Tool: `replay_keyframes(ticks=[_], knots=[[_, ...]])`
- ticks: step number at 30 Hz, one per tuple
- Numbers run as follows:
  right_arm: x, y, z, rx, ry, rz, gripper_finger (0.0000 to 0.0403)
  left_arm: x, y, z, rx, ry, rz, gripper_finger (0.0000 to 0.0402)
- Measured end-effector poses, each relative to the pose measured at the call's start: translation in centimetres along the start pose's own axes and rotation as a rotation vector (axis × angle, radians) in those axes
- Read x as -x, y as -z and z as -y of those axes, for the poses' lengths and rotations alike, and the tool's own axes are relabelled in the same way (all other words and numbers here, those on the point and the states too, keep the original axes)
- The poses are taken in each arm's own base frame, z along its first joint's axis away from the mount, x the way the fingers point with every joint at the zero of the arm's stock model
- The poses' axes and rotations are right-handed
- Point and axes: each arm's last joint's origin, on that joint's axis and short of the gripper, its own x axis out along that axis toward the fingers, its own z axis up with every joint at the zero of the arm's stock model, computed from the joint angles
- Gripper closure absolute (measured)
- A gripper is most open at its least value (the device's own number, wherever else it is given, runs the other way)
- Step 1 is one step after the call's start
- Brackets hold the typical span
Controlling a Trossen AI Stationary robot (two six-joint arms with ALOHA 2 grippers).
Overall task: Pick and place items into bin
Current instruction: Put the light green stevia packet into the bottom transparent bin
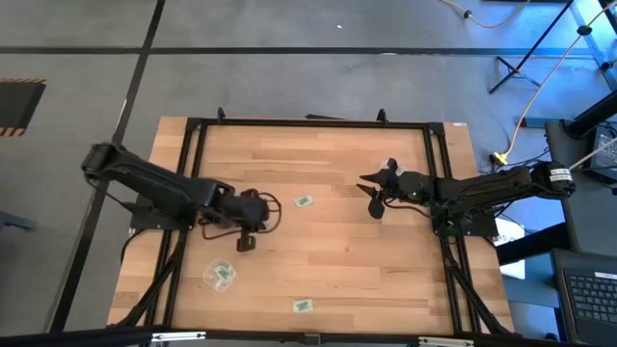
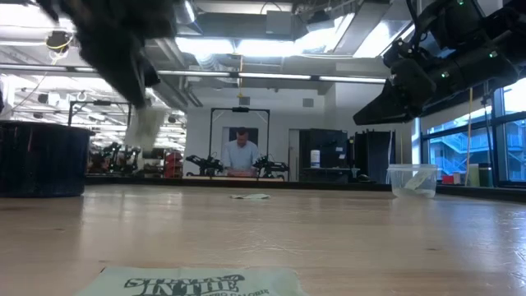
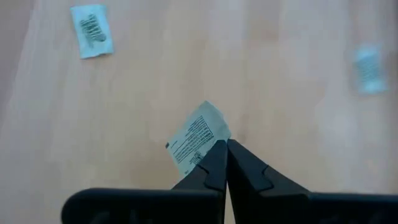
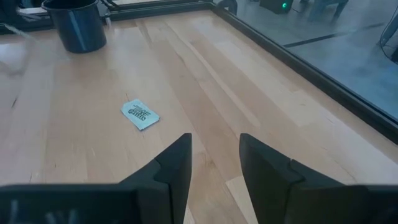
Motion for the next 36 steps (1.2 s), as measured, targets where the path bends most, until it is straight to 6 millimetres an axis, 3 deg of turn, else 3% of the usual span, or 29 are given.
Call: replay_keyframes(ticks=[8, 15, 25, 36], knots=[[0.0, 0.5, 0.1, -0.008, 0.008, -0.054, 0.0265, 4.5, 1.2, 2.6, 0.213, 0.302, 0.016, 0.0400], [0.0, 0.6, 0.1, -0.017, 0.009, -0.060, 0.0265, 5.9, 3.4, 5.6, 0.336, 0.398, -0.077, 0.0399], [0.0, 0.6, 0.1, -0.029, 0.010, -0.060, 0.0265, 4.9, 6.7, 8.6, 0.490, 0.210, -0.144, 0.0399], [0.0, 0.5, 0.1, -0.034, 0.009, -0.054, 0.0265, 1.6, 8.8, 10.1, 0.522, 0.027, -0.265, 0.0398]])
